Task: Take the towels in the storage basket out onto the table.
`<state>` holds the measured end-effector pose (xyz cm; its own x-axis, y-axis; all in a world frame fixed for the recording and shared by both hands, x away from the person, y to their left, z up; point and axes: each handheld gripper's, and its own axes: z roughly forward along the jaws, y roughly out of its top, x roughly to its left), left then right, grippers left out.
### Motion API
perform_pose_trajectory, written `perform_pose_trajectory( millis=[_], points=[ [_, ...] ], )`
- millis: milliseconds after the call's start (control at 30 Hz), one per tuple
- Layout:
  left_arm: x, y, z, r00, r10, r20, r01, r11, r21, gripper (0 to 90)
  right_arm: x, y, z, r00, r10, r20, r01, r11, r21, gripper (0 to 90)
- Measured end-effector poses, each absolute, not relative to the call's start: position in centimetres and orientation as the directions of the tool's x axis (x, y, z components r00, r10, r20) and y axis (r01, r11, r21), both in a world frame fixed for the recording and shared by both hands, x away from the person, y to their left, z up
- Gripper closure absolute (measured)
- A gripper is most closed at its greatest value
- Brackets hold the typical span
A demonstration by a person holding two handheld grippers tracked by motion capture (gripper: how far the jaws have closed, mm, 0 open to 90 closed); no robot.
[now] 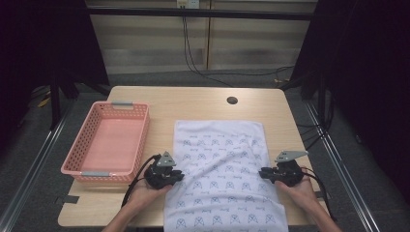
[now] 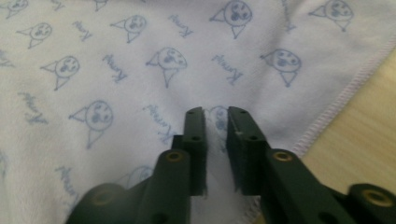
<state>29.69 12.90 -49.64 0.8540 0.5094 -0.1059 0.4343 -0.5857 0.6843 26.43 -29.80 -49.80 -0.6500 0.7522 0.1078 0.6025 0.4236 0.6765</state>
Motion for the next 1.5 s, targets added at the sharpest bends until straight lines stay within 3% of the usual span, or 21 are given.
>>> perform_pose_trajectory(
  millis=[200, 400, 467, 533, 767, 1000, 1500],
  points=[
    [28.0, 13.8, -49.7, 0.847, 0.486, -0.216, 0.49, -0.557, 0.671, 87.0, 24.3, -29.9, -49.6, -0.675, 0.724, 0.144, 0.613, 0.442, 0.655, 87.1],
    [26.2, 14.6, -49.6, 0.852, 0.454, -0.259, 0.499, -0.559, 0.662, 83.6, 21.8, -30.1, -49.3, -0.701, 0.689, 0.185, 0.625, 0.467, 0.626, 86.5],
    [26.3, 14.6, -49.6, 0.849, 0.449, -0.278, 0.507, -0.55, 0.663, 78.3, 21.5, -30.1, -49.3, -0.699, 0.687, 0.199, 0.628, 0.458, 0.629, 82.9],
    [26.8, 14.5, -49.3, 0.843, 0.465, -0.27, 0.512, -0.542, 0.666, 72.1, 21.7, -30.0, -49.2, -0.705, 0.685, 0.186, 0.616, 0.46, 0.639, 73.9],
    [29.7, 14.4, -48.3, 0.808, 0.506, -0.303, 0.545, -0.445, 0.711, 63.6, 23.1, -29.7, -48.5, -0.704, 0.689, 0.172, 0.588, 0.429, 0.686, 65.8],
    [31.2, 13.2, -48.8, 0.82, 0.52, -0.238, 0.514, -0.488, 0.705, 59.1, 25.8, -30.4, -48.2, -0.65, 0.74, 0.17, 0.593, 0.355, 0.723, 54.4],
    [32.9, 13.4, -48.5, 0.785, 0.572, -0.235, 0.539, -0.446, 0.715, 52.4, 32.5, -29.4, -47.6, -0.603, 0.785, 0.142, 0.568, 0.297, 0.767, 50.9]
  ],
)
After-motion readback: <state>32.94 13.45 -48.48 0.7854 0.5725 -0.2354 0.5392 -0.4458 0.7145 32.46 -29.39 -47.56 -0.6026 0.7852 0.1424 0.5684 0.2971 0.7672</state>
